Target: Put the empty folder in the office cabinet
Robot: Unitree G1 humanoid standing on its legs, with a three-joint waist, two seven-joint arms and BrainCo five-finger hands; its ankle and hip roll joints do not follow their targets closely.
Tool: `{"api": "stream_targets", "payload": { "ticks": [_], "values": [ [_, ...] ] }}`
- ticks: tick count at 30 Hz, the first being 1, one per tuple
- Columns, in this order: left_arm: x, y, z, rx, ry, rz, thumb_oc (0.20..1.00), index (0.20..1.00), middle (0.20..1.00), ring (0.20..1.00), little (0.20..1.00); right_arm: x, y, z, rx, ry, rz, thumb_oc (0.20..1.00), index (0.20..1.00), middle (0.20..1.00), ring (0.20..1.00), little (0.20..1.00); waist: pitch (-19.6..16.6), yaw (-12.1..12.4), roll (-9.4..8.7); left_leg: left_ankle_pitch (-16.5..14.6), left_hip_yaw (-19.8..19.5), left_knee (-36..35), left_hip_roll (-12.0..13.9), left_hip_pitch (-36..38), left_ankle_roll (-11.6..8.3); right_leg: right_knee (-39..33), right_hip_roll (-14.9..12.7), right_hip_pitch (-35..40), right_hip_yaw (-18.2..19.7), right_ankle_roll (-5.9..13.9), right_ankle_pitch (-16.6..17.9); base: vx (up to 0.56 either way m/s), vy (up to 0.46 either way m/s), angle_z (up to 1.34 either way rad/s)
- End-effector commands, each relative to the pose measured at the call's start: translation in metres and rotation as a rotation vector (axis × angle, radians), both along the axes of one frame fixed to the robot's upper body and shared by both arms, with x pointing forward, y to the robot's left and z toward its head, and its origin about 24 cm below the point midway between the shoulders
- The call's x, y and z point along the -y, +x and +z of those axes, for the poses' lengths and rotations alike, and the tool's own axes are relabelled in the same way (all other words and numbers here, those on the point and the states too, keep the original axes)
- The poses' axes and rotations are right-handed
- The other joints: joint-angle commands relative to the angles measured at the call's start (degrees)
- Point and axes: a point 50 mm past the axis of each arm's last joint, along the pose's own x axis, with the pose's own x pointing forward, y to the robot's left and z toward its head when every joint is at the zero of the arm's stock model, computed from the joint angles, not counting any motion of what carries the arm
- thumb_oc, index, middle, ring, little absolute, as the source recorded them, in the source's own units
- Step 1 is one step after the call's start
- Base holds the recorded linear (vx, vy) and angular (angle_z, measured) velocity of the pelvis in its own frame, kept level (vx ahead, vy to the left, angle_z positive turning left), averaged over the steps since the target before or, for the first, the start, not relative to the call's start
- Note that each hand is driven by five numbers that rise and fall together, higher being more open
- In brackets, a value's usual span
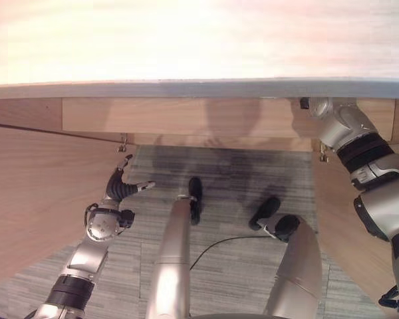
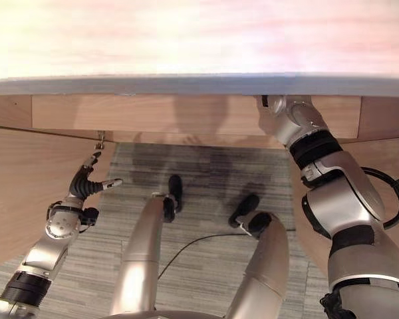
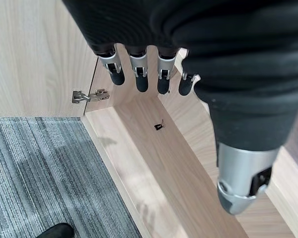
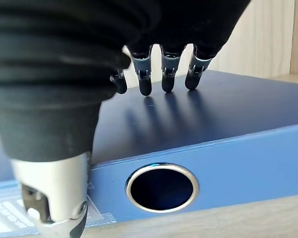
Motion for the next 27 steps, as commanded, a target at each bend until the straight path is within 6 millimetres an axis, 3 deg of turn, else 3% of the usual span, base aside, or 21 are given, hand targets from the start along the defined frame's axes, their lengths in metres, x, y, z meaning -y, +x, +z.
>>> {"api": "stream_targets", "payload": {
  "ticks": [1,9,21,27],
  "values": [
    [-0.01,-0.002,0.014,0.061,0.041,0.028,1.0,1.0,1.0,1.0,1.0,-0.011,-0.013,0.048,0.166,0.169,0.118,1.0,1.0,1.0,1.0,1.0,0.78,1.02,-1.06,-0.33,-1.3,-3.73,0.58,0.84,-1.18,-4.44,-0.09,3.39,5.36,5.56,1.83,0.0,-0.015,-0.06],
    [-0.016,-0.003,0.013,0.051,0.052,0.045,1.0,1.0,1.0,1.0,1.0,-0.022,-0.019,0.066,0.204,0.18,0.181,1.0,1.0,1.0,1.0,1.0,0.87,0.76,-1.67,-0.07,-1.45,-3.72,0.66,0.25,-1.28,-4.26,0.16,2.74,5.49,5.4,1.94,0.0,-0.006,-0.02],
    [-0.019,-0.002,0.01,0.032,0.068,0.065,1.0,1.0,1.0,1.0,1.0,-0.033,-0.022,0.058,0.176,0.222,0.25,1.0,1.0,1.0,1.0,1.0,0.71,-0.08,-2.31,0.2,-1.16,-4.17,1.04,0.94,-1.26,-4.8,0.51,3.07,5.46,5.41,2.58,-0.01,-0.004,-0.01],
    [-0.024,-0.002,0.002,-0.009,0.105,0.093,1.0,1.0,1.0,1.0,1.0,-0.037,-0.037,0.061,0.27,0.248,0.308,1.0,1.0,1.0,1.0,1.0,1.06,-0.76,-2.07,0.95,-0.78,-6.53,1.18,4.09,-1.23,-6.81,1.07,5.9,5.49,5.85,3.44,-0.04,-0.004,-0.06]
  ]
}}
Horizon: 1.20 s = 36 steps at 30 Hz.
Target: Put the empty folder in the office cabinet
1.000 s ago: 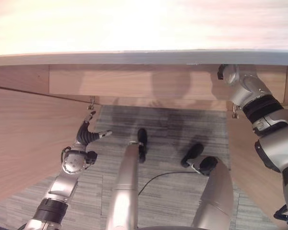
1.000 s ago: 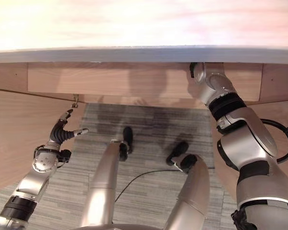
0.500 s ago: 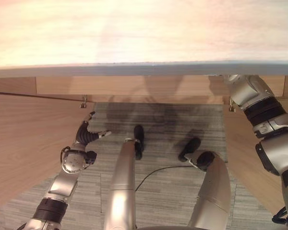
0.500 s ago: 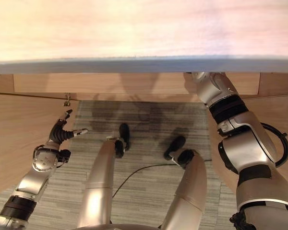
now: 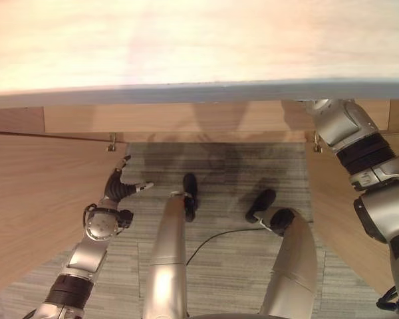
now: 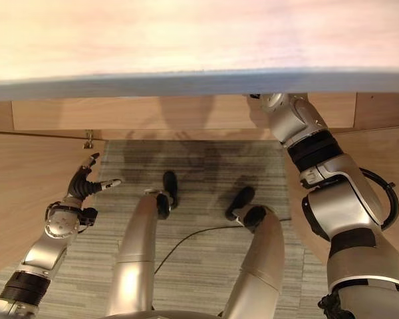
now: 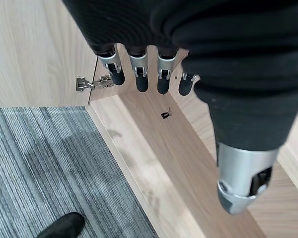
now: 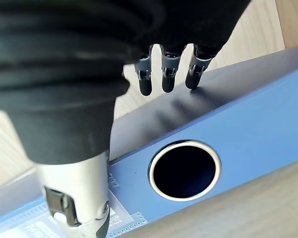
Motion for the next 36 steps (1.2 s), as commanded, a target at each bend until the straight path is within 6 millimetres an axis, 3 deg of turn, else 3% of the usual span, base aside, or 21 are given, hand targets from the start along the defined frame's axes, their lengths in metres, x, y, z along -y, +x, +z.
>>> {"api": "stream_targets", "payload": {
  "ticks": [1,8,14,27,29,32,34,36],
  "values": [
    [-0.018,-0.002,0.008,0.035,0.069,0.057,1.0,1.0,1.0,1.0,1.0,-0.013,-0.023,0.041,0.208,0.088,0.1,1.0,1.0,1.0,1.0,1.0,0.4,1.09,-1.24,1.71,-2.37,-7.69,0.36,4.14,-2.07,-5.31,0.12,6.15,4.14,4.49,1.17,-0.06,0.025,-0.07],
    [-0.022,-0.01,-0.012,-0.062,0.073,0.062,1.0,1.0,1.0,1.0,1.0,-0.01,-0.024,0.022,0.168,0.076,0.089,1.0,1.0,1.0,1.0,1.0,0.52,0.91,-0.52,1.72,-1.97,-8.9,0.28,8.06,-1.62,-6.56,0.58,9.74,4.8,4.6,1.53,-0.02,0.01,-0.05],
    [-0.021,-0.015,-0.024,-0.123,0.075,0.04,1.0,1.0,1.0,1.0,1.0,-0.006,-0.011,-0.014,0.044,0.071,0.048,1.0,1.0,1.0,1.0,1.0,0.81,1.11,0.59,1.11,-1.5,-9.88,0.06,15.06,-0.99,-8.25,0.67,16.52,5.33,4.85,1.3,0.0,0.012,-0.02],
    [-0.018,-0.017,-0.031,-0.157,0.088,0.019,1.0,1.0,1.0,1.0,1.0,-0.002,-0.001,-0.033,-0.053,0.036,0.013,1.0,1.0,1.0,1.0,1.0,-0.61,1.16,1.87,0.84,-0.94,-10.51,-0.03,19.32,-1.2,-9.36,0.76,20.23,6.0,5.24,1.44,0.0,0.002,0.0],
    [-0.018,-0.018,-0.033,-0.167,0.089,0.011,1.0,1.0,1.0,1.0,1.0,-0.003,0.001,-0.034,-0.066,0.035,0.012,1.0,1.0,1.0,1.0,1.0,-0.78,1.33,2.11,1.06,-0.75,-11.88,-0.07,21.68,-1.21,-10.83,1.11,22.65,5.73,5.51,1.82,0.02,-0.01,-0.04],
    [-0.019,-0.026,-0.047,-0.239,0.084,-0.005,1.0,1.0,1.0,1.0,1.0,-0.01,0.004,-0.047,-0.124,0.023,0.033,1.0,1.0,1.0,1.0,1.0,-1.68,1.08,2.85,1.99,-0.44,-17.95,-0.22,31.36,-1.42,-17.15,2.23,32.51,4.19,6.98,3.73,0.08,0.008,-0.13],
    [-0.022,-0.033,-0.061,-0.298,0.088,0.008,1.0,1.0,1.0,1.0,1.0,-0.018,0.005,-0.058,-0.16,0.027,0.07,1.0,1.0,1.0,1.0,1.0,-2.09,0.41,3.26,3.88,-0.33,-24.34,-0.49,39.37,-2.08,-24.21,3.22,41.03,2.66,7.97,5.83,0.11,0.002,-0.11],
    [-0.024,-0.041,-0.077,-0.362,0.093,0.029,1.0,1.0,1.0,1.0,1.0,-0.024,0.003,-0.066,-0.184,0.023,0.107,1.0,1.0,1.0,1.0,1.0,-2.47,-0.57,3.2,7.71,0.56,-31.74,-0.6,46.11,-2.2,-30.71,4.38,47.34,0.42,8.34,9.39,0.12,-0.068,-0.06]
  ]
}}
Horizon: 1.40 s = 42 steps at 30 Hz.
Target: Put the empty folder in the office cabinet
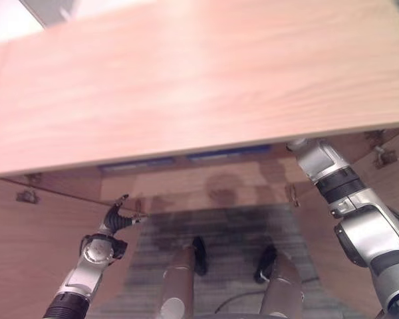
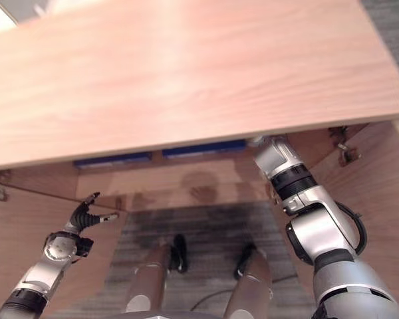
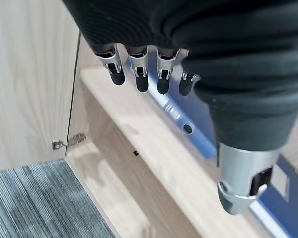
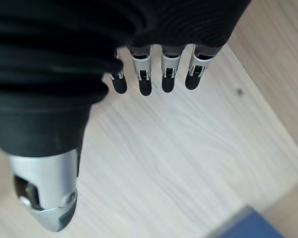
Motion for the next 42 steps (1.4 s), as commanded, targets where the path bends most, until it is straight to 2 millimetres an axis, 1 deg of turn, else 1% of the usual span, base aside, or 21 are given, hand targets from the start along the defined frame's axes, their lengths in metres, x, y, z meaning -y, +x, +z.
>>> {"api": "stream_targets", "payload": {
  "ticks": [1,2,4,5,6,11,12,13,17,18,19,23,26,28,29,30,32,35,37,40,42],
  "values": [
    [-0.014,-0.01,-0.019,-0.082,0.156,0.032,1.0,1.0,1.0,1.0,1.0,-0.027,-0.002,0.042,0.146,0.005,0.141,1.0,1.0,1.0,1.0,1.0,2.38,-0.79,-2.93,6.64,-4.64,-9.96,1.7,3.52,-1.83,-11.51,0.58,8.81,0.46,4.01,5.4,0.18,-0.129,-0.04],
    [-0.013,-0.01,-0.019,-0.082,0.156,0.032,1.0,1.0,1.0,1.0,1.0,-0.027,-0.002,0.042,0.146,0.004,0.141,1.0,1.0,1.0,1.0,1.0,2.5,-0.79,-2.86,6.8,-4.64,-10.28,1.71,3.84,-1.85,-11.74,0.65,9.11,0.38,4.0,5.49,0.16,-0.135,-0.06],
    [-0.019,-0.023,-0.037,-0.176,0.19,0.086,1.0,1.0,1.0,1.0,1.0,-0.029,-0.004,0.026,0.098,0.005,0.155,1.0,1.0,1.0,1.0,1.0,1.58,-1.04,-3.12,8.5,-3.88,-13.7,2.02,6.65,-2.57,-14.56,1.78,11.54,-0.28,4.05,6.02,0.09,-0.076,-0.06],
    [-0.024,-0.041,-0.054,-0.272,0.206,0.126,1.0,1.0,1.0,1.0,1.0,-0.031,-0.005,0.011,0.052,0.005,0.164,1.0,1.0,1.0,1.0,1.0,0.83,-1.13,-3.06,9.58,-3.37,-16.15,2.47,8.95,-2.92,-16.98,2.85,13.42,-0.64,4.1,6.49,0.08,-0.07,-0.12],
    [-0.023,-0.041,-0.054,-0.272,0.206,0.126,1.0,1.0,1.0,1.0,1.0,-0.031,-0.005,0.011,0.051,0.004,0.164,1.0,1.0,1.0,1.0,1.0,0.88,-1.11,-2.99,9.65,-3.35,-16.32,2.51,9.12,-2.94,-17.16,2.93,13.58,-0.66,4.09,6.57,0.07,-0.062,-0.14],
    [-0.021,-0.076,-0.084,-0.457,0.186,0.19,1.0,1.0,1.0,1.0,1.0,-0.038,-0.005,-0.02,-0.053,-0.001,0.168,1.0,1.0,1.0,1.0,1.0,1.45,-1.53,-1.91,9.26,-2.53,-15.9,3.29,10.8,-2.75,-16.38,3.25,14.34,0.26,3.7,6.41,0.01,-0.027,-0.07],
    [-0.015,-0.083,-0.092,-0.499,0.173,0.195,1.0,1.0,1.0,1.0,1.0,-0.042,-0.007,-0.045,-0.132,0.0,0.16,1.0,1.0,1.0,1.0,1.0,2.28,-1.72,-1.07,8.62,-2.41,-14.59,3.27,10.74,-2.46,-14.89,2.81,13.94,1.14,3.48,6.0,-0.01,-0.011,-0.08],
    [-0.015,-0.083,-0.092,-0.499,0.173,0.196,1.0,1.0,1.0,1.0,1.0,-0.042,-0.007,-0.045,-0.132,0.0,0.16,1.0,1.0,1.0,1.0,1.0,2.29,-1.72,-1.08,8.58,-2.39,-14.54,3.27,10.73,-2.46,-14.83,2.8,13.92,1.17,3.49,5.97,-0.02,0.005,-0.05],
    [-0.002,-0.087,-0.1,-0.528,0.142,0.167,1.0,1.0,1.0,1.0,1.0,-0.043,-0.015,-0.103,-0.335,-0.039,0.123,1.0,1.0,1.0,1.0,1.0,2.39,-1.75,1.11,8.9,-1.77,-15.21,3.09,11.74,-2.53,-15.8,2.89,14.68,1.33,3.17,5.72,-0.02,0.007,-0.05],
    [0.002,-0.086,-0.101,-0.528,0.133,0.151,1.0,1.0,1.0,1.0,1.0,-0.044,-0.021,-0.124,-0.413,-0.078,0.118,1.0,1.0,1.0,1.0,1.0,1.53,-1.7,1.84,9.99,-1.51,-16.76,3.3,12.15,-3.0,-17.96,3.55,15.36,0.87,3.11,5.87,-0.01,-0.019,-0.06],
    [0.002,-0.086,-0.101,-0.527,0.13,0.152,1.0,1.0,1.0,1.0,1.0,-0.047,-0.025,-0.135,-0.451,-0.097,0.123,1.0,1.0,1.0,1.0,1.0,1.02,-1.74,2.1,10.95,-1.34,-17.91,3.54,12.4,-3.33,-19.34,4.07,15.85,0.38,3.06,6.09,0.01,-0.04,-0.05],
    [0.006,-0.082,-0.101,-0.513,0.113,0.14,1.0,1.0,1.0,1.0,1.0,-0.053,-0.043,-0.173,-0.591,-0.163,0.144,1.0,1.0,1.0,1.0,1.0,-1.61,-1.69,2.21,15.27,-0.03,-24.66,4.49,14.5,-4.51,-27.32,7.82,18.7,-1.58,3.18,8.44,0.02,-0.077,-0.05],
    [0.009,-0.073,-0.097,-0.471,0.083,0.134,1.0,1.0,1.0,1.0,1.0,-0.048,-0.05,-0.188,-0.659,-0.203,0.132,1.0,1.0,1.0,1.0,1.0,-2.61,-1.37,1.37,16.93,-0.35,-26.34,4.79,14.78,-5.17,-32.55,9.87,20.19,-2.1,3.18,10.45,-0.02,-0.08,-0.02],
    [0.009,-0.071,-0.096,-0.459,0.075,0.128,1.0,1.0,1.0,1.0,1.0,-0.048,-0.052,-0.19,-0.67,-0.216,0.135,1.0,1.0,1.0,1.0,1.0,-2.68,-1.34,0.68,15.79,-0.8,-25.43,4.61,14.85,-4.82,-33.88,10.31,20.53,-1.53,3.11,11.13,-0.05,-0.054,-0.12],
    [0.01,-0.065,-0.092,-0.436,0.069,0.111,1.0,1.0,1.0,1.0,1.0,-0.047,-0.054,-0.194,-0.687,-0.23,0.136,1.0,1.0,1.0,1.0,1.0,-2.24,-0.94,-1.08,11.47,-2.61,-20.29,3.71,15.24,-3.86,-34.73,10.22,20.79,-0.4,2.97,12.01,-0.05,-0.032,-0.12],
    [0.01,-0.065,-0.092,-0.436,0.07,0.111,1.0,1.0,1.0,1.0,1.0,-0.047,-0.054,-0.194,-0.687,-0.229,0.136,1.0,1.0,1.0,1.0,1.0,-2.18,-0.93,-1.07,11.11,-2.65,-19.74,3.77,15.05,-3.84,-34.75,10.24,20.86,-0.38,2.99,12.02,-0.09,-0.034,-0.15],
    [0.014,-0.066,-0.091,-0.424,0.058,0.091,1.0,1.0,1.0,1.0,1.0,-0.045,-0.058,-0.2,-0.712,-0.213,0.128,1.0,1.0,1.0,1.0,1.0,-1.35,-0.82,-2.78,7.1,-7.81,-12.39,1.34,16.39,-2.9,-34.48,10.35,21.15,1.28,3.04,12.61,-0.07,0.032,-0.23],
    [0.016,-0.071,-0.096,-0.464,0.068,0.08,1.0,1.0,1.0,1.0,1.0,-0.033,-0.064,-0.206,-0.741,-0.175,0.102,1.0,1.0,1.0,1.0,1.0,-2.56,-2.54,-4.06,2.65,-9.03,-13.41,-0.7,18.87,-1.9,-35.21,10.88,20.69,2.65,3.19,14.06,-0.04,0.119,-0.21],
    [0.021,-0.075,-0.1,-0.496,0.076,0.069,1.0,1.0,1.0,1.0,1.0,-0.024,-0.068,-0.209,-0.751,-0.152,0.082,1.0,1.0,1.0,1.0,1.0,-3.81,-3.26,-4.33,1.68,-8.7,-17.19,-1.37,21.25,-1.29,-36.01,11.3,20.55,2.8,3.58,15.29,-0.08,0.192,-0.14],
    [0.025,-0.066,-0.1,-0.497,0.09,0.045,1.0,1.0,1.0,1.0,1.0,-0.01,-0.074,-0.214,-0.763,-0.118,0.039,1.0,1.0,1.0,1.0,1.0,-4.84,-4.23,-5.06,2.26,-7.81,-21.55,-2.03,22.71,-0.71,-37.02,10.99,19.25,2.54,4.53,18.1,-0.15,0.199,-0.05],
    [0.028,-0.063,-0.101,-0.497,0.092,0.035,1.0,1.0,1.0,1.0,1.0,0.002,-0.081,-0.222,-0.792,-0.073,-0.016,1.0,1.0,1.0,1.0,1.0,-4.88,-4.43,-5.61,2.66,-7.86,-24.34,-3.77,23.7,0.18,-37.65,10.15,18.1,2.41,5.68,20.66,-0.21,0.267,-0.01]
  ]
}}
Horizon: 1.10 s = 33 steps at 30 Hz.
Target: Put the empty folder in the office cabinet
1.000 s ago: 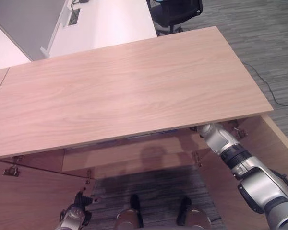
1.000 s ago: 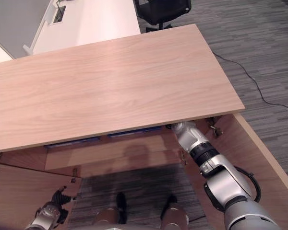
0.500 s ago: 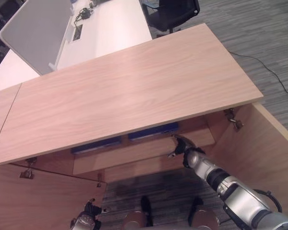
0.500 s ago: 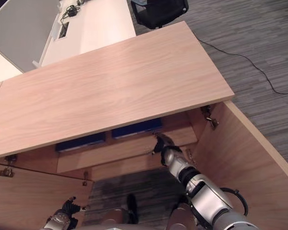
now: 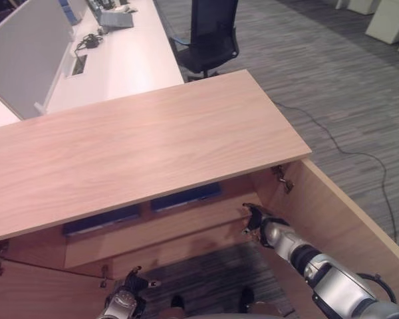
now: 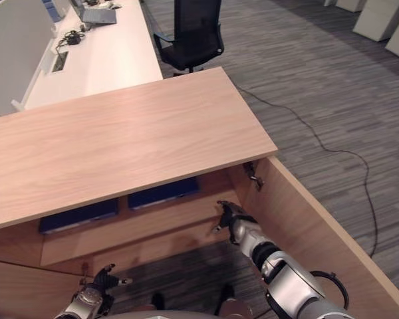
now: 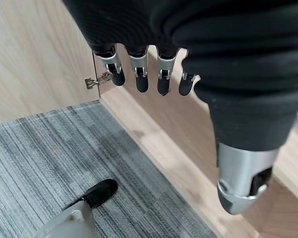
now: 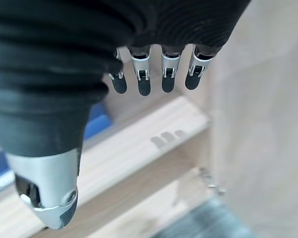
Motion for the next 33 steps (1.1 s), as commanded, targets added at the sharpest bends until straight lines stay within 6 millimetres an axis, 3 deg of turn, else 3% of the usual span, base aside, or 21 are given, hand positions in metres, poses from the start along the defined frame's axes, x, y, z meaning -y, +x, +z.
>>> {"api": "stream_targets", "payload": {
  "ticks": [1,4,8,12,14,17,19,23,27,31,33],
  "values": [
    [-0.009,0.003,0.003,0.001,0.077,-0.063,1.0,1.0,1.0,1.0,1.0,-0.019,0.01,0.007,0.049,0.11,-0.028,1.0,1.0,1.0,1.0,1.0,0.33,1.28,-3.14,-8.26,-0.37,1.43,-6.14,2.12,3.5,-10.57,-2.76,-0.75,1.8,7.41,8.83,-0.22,0.26,0.0],
    [-0.01,0.002,0.001,-0.031,0.094,-0.077,1.0,1.0,1.0,1.0,1.0,-0.003,-0.008,-0.011,-0.028,0.163,-0.163,1.0,1.0,1.0,1.0,1.0,1.36,1.34,-3.95,-7.3,0.35,-0.83,-9.19,3.2,5.14,-10.99,-4.72,-1.92,1.65,9.12,11.37,-0.21,0.273,-0.13],
    [-0.013,-0.01,-0.005,-0.092,0.101,-0.084,1.0,1.0,1.0,1.0,1.0,0.009,-0.024,-0.025,-0.085,0.222,-0.275,1.0,1.0,1.0,1.0,1.0,2.1,1.33,-4.3,-6.55,1.36,-2.26,-11.11,4.23,6.08,-11.22,-6.45,-2.48,1.26,10.1,12.75,-0.17,0.226,-0.1],
    [-0.016,-0.026,-0.011,-0.172,0.104,-0.091,1.0,1.0,1.0,1.0,1.0,0.023,-0.044,-0.039,-0.157,0.266,-0.385,1.0,1.0,1.0,1.0,1.0,2.97,1.17,-4.51,-6.29,2.89,-2.26,-12.53,4.84,6.89,-9.62,-9.41,-2.99,-1.48,10.82,13.46,-0.17,0.195,-0.14],
    [-0.018,-0.029,-0.011,-0.186,0.106,-0.089,1.0,1.0,1.0,1.0,1.0,0.027,-0.047,-0.041,-0.164,0.272,-0.409,1.0,1.0,1.0,1.0,1.0,3.72,1.27,-3.99,-6.11,3.26,-2.26,-12.15,5.2,7.18,-7.71,-9.93,-3.02,-2.51,10.81,12.33,-0.13,0.104,-0.32],
    [-0.023,-0.038,-0.013,-0.23,0.12,-0.084,1.0,1.0,1.0,1.0,1.0,0.034,-0.059,-0.048,-0.192,0.317,-0.489,1.0,1.0,1.0,1.0,1.0,4.22,1.42,-2.53,-5.62,4.07,-2.26,-11.35,4.94,7.86,-1.23,-11.75,-0.99,-4.71,9.02,7.45,-0.15,0.114,-0.29],
    [-0.023,-0.052,-0.017,-0.277,0.099,-0.049,1.0,1.0,1.0,1.0,1.0,0.043,-0.078,-0.057,-0.225,0.398,-0.598,1.0,1.0,1.0,1.0,1.0,3.03,1.08,-1.52,-5.71,4.87,-2.26,-10.83,4.29,8.54,5.58,-13.59,1.51,-0.69,8.12,4.8,-0.14,0.133,-0.03],
    [-0.023,-0.065,-0.021,-0.322,0.062,0.002,1.0,1.0,1.0,1.0,1.0,0.061,-0.106,-0.068,-0.282,0.421,-0.706,1.0,1.0,1.0,1.0,1.0,-0.26,1.14,-1.4,-5.62,6.51,-2.26,-10.68,3.24,8.82,6.15,-15.32,5.33,2.92,8.9,4.93,-0.01,0.026,-0.23],
    [-0.023,-0.074,-0.023,-0.359,0.044,0.021,1.0,1.0,1.0,1.0,1.0,0.07,-0.117,-0.071,-0.3,0.419,-0.752,1.0,1.0,1.0,1.0,1.0,-2.34,1.29,-2.02,-5.62,8.17,-2.26,-10.92,2.65,8.88,3.35,-15.56,7.78,2.88,9.94,6.04,0.02,-0.043,-0.6],
    [-0.025,-0.07,-0.022,-0.359,0.033,0.024,1.0,1.0,1.0,1.0,1.0,0.073,-0.125,-0.074,-0.344,0.402,-0.74,1.0,1.0,1.0,1.0,1.0,-3.17,1.29,-3.1,-5.18,10.6,-2.26,-10.4,2.7,8.34,-1.28,-13.53,9.72,2.87,10.61,4.75,-0.02,-0.112,-0.75],
    [-0.032,-0.056,-0.017,-0.325,0.045,0.03,1.0,1.0,1.0,1.0,1.0,0.077,-0.136,-0.078,-0.386,0.371,-0.736,1.0,1.0,1.0,1.0,1.0,-3.4,0.17,-3.8,-4.25,11.87,-2.26,-8.33,2.52,7.3,-5.0,-10.18,9.73,4.74,10.09,3.32,-0.02,-0.261,-0.6]
  ]
}}
